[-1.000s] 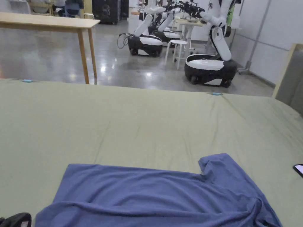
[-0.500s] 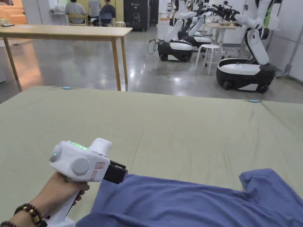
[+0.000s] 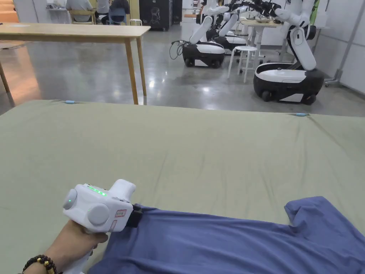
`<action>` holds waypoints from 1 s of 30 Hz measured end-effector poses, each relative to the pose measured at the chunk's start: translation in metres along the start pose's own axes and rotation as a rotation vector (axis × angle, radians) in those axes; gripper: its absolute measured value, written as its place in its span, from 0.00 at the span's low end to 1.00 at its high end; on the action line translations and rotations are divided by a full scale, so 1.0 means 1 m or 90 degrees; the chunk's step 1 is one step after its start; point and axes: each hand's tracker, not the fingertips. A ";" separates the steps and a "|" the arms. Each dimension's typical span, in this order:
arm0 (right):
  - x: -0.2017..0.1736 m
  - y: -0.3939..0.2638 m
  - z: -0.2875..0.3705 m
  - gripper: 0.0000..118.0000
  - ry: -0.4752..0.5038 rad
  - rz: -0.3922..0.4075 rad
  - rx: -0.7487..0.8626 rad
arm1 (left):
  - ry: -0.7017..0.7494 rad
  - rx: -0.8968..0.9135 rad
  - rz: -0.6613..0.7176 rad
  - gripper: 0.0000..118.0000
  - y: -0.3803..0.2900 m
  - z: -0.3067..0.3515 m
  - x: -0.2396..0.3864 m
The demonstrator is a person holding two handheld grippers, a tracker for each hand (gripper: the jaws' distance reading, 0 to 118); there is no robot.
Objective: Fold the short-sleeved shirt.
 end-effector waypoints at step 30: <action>0.134 0.075 -0.325 0.70 -0.060 0.007 -0.291 | -0.015 0.022 -0.013 0.01 0.009 0.041 0.051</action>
